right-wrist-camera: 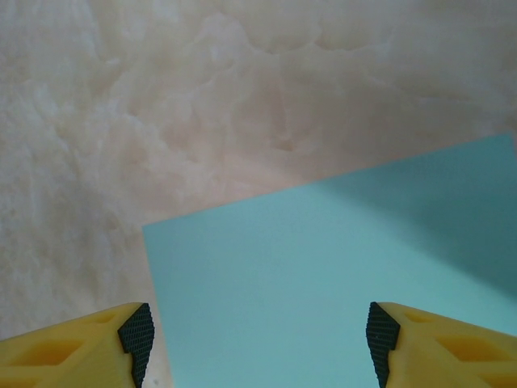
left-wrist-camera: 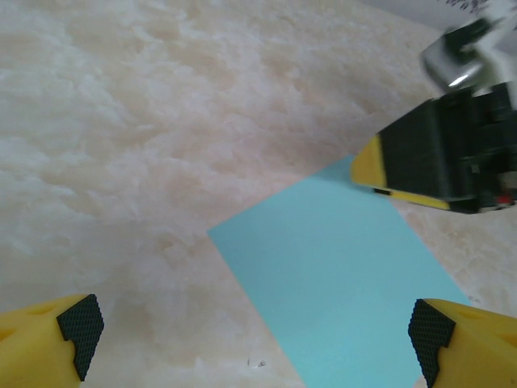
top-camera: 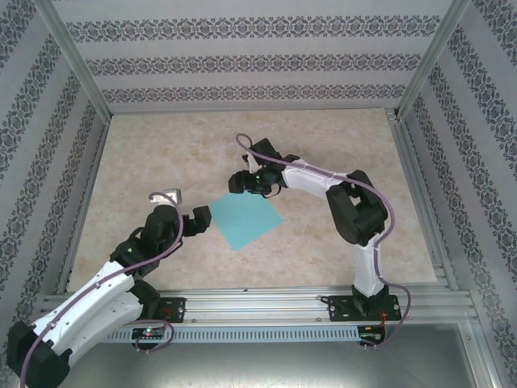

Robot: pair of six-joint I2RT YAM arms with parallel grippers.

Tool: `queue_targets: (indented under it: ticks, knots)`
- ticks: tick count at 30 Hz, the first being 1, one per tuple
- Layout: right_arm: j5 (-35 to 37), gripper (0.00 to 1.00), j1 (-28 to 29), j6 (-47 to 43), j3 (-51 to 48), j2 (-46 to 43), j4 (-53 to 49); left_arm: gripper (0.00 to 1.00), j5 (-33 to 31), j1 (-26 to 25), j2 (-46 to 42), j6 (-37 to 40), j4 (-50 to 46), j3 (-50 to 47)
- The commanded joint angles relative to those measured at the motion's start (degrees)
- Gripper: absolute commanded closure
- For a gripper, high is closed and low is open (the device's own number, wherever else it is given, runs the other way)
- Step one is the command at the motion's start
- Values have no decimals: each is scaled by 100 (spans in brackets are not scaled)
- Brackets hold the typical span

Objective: Fold a paper plane with a square sheet of paper (pick it up from the middle)
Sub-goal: Rotate the square sheet of paper at the center of the table.

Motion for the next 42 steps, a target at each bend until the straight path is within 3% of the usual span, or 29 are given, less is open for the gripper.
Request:
queue_targets:
  ticks: [1, 6, 12, 19, 22, 30, 35, 42]
  knots:
    - [-130, 28, 61, 184, 322, 318, -244, 0, -140, 64, -266, 204, 93, -40]
    - [639, 28, -12, 688, 207, 459, -292, 0, -93, 70, -350, 169, -41, -77]
    - [1717, 32, -198, 2086, -1132, -169, 324, 0, 37, 62, -49, 42, 79, -98]
    - [2793, 33, 35, 3438, -2355, -921, 961, 0, 376, 67, 510, 43, 442, -38]
    - [2984, 32, 159, 3176, -2355, -1130, 958, 0, 509, 70, 743, 33, 459, 42]
    - [2790, 27, 269, 1147, -1694, -1624, -221, 0, 740, 70, 1270, 67, 474, 232]
    - [1963, 28, 282, 886, -1940, -1643, -136, 0, 720, 71, 1863, 100, 390, 510]
    - [1855, 28, 291, 845, -2361, -1681, -129, 0, 855, 116, 2631, 182, 366, 910]
